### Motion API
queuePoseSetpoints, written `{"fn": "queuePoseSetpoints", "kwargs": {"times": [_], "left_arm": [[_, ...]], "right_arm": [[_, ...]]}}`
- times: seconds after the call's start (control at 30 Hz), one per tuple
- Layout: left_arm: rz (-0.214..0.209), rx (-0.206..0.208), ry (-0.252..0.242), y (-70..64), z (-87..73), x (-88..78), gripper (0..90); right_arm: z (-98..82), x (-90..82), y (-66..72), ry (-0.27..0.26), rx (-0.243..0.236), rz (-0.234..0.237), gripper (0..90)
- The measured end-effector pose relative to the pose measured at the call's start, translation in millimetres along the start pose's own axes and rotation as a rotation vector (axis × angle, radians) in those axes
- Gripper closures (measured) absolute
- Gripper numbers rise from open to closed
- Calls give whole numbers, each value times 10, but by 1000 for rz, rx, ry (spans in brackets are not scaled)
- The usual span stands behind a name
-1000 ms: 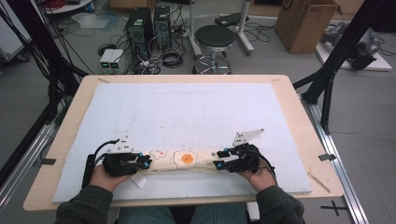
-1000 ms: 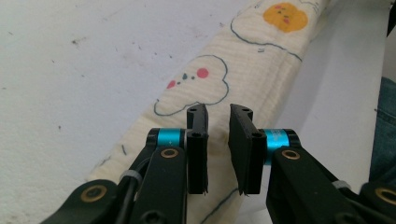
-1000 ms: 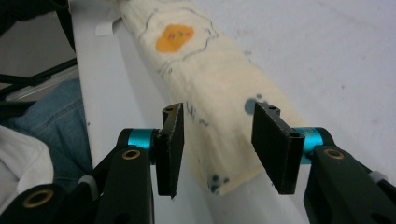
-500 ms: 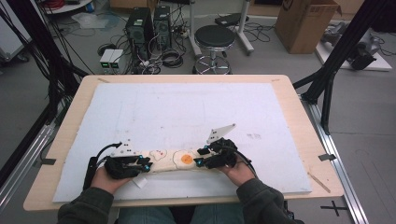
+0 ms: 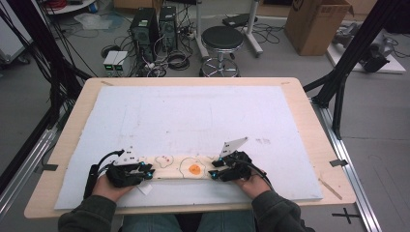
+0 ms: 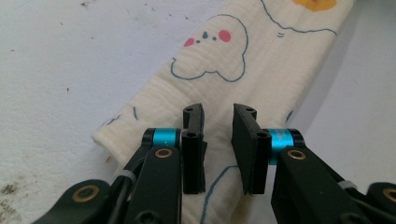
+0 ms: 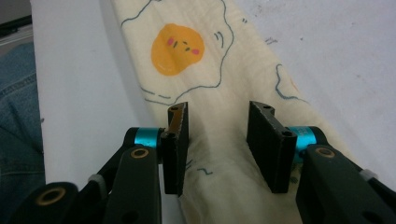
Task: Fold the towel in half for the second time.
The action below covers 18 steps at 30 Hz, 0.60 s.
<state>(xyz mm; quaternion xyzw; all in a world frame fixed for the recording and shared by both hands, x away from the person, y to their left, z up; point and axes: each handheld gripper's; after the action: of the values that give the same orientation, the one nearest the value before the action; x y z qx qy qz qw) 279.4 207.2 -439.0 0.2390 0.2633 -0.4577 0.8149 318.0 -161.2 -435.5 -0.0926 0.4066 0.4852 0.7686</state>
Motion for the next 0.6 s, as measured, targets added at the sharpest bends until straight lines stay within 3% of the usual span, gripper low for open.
{"fn": "queuePoseSetpoints", "kwargs": {"times": [0.33, 0.43, 0.6], "left_arm": [[12, 15, -3, -18, -3, -5, 733], [4, 9, -21, -18, 7, -33, 707], [16, 9, -69, -8, 22, -135, 672]], "right_arm": [[-49, -2, 6, -30, -17, -12, 582], [-23, -4, 13, -29, -17, 1, 537], [21, -122, -7, -84, -13, -5, 503]]}}
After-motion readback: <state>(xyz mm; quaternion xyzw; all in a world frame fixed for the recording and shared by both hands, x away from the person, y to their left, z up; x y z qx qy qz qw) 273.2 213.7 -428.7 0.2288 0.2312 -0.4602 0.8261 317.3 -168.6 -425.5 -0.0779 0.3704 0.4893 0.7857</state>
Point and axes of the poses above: each handheld gripper's, and its own axes: x roughly forward along the jaws, z roughly out of its top, y roughly to its left, and after that the axes turned 13 degrees about x, right-handed
